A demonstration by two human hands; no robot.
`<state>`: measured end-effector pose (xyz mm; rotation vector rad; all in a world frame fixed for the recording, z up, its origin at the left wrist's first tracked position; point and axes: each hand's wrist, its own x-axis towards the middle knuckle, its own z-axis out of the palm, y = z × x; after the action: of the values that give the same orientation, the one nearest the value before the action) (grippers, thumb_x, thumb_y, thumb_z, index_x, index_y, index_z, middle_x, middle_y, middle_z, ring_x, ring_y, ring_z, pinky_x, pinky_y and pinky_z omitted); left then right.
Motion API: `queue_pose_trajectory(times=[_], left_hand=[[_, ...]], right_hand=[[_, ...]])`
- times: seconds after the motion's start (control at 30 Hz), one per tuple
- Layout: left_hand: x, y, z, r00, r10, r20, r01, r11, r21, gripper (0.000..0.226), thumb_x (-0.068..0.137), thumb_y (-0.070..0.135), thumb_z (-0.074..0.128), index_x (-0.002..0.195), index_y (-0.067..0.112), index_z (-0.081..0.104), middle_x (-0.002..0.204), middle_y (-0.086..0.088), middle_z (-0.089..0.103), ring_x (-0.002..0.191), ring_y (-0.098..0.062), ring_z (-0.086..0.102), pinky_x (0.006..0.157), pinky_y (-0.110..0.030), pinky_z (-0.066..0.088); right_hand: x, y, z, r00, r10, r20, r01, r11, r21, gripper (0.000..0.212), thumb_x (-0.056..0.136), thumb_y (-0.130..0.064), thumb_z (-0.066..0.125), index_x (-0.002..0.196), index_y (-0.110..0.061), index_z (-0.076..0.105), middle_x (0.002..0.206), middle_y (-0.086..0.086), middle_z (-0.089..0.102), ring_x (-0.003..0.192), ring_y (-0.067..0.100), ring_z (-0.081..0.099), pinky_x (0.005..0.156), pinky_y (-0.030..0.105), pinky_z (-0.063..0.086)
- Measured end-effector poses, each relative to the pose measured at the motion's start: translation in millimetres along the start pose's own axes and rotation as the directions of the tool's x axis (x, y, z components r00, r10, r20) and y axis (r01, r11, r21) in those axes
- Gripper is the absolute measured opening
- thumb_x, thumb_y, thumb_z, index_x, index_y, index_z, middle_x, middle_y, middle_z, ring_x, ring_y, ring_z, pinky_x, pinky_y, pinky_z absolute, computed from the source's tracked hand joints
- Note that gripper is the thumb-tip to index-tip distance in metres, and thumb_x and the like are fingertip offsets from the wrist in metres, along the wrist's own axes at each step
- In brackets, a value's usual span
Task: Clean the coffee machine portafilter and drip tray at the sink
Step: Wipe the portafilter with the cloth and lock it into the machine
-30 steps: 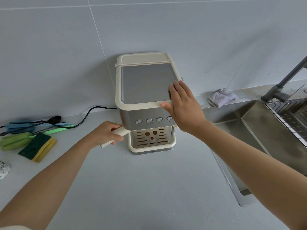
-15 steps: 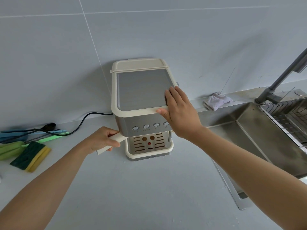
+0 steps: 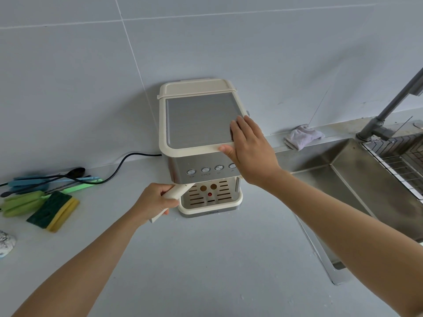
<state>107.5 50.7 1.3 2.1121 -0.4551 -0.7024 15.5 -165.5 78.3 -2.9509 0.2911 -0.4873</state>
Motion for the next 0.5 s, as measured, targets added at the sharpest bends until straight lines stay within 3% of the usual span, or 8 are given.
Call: queue_pose_trajectory(times=[0.1,0.2,0.5], left_hand=[[-1.6,0.7,4.9,1.000,0.005,-0.025,-0.005,1.000,-0.015,0.027,0.071,0.008,0.067,0.096,0.020,0.065,0.067,0.006,0.056,0.052,-0.016,0.047,0.049,-0.021,0.043],[-2.8,0.7,5.8,0.999,0.004,-0.039,-0.004,1.000,-0.006,0.038,0.056,0.022,0.059,0.093,0.021,0.066,0.065,0.008,0.056,0.050,-0.015,0.047,0.045,-0.017,0.042],[-1.2,-1.4,9.2,0.997,0.001,-0.075,-0.001,1.000,-0.003,0.031,0.056,0.022,0.058,0.086,0.027,0.066,0.066,0.007,0.057,0.049,-0.015,0.047,0.043,-0.015,0.042]], right_hand=[[1.8,1.3,3.1,1.000,-0.003,-0.004,0.003,1.000,0.003,0.104,0.080,-0.066,-0.012,0.134,0.007,0.036,0.141,0.025,0.039,0.137,0.039,0.027,0.113,0.049,0.025],[4.0,2.9,6.7,1.000,-0.005,0.007,0.005,1.000,0.000,0.102,0.082,-0.066,-0.011,0.132,0.009,0.039,0.137,0.026,0.042,0.134,0.039,0.032,0.110,0.050,0.029],[3.4,2.6,6.4,1.000,-0.008,-0.023,0.009,1.000,0.018,0.100,0.085,-0.065,-0.008,0.129,0.010,0.042,0.134,0.028,0.045,0.132,0.042,0.035,0.108,0.052,0.032]])
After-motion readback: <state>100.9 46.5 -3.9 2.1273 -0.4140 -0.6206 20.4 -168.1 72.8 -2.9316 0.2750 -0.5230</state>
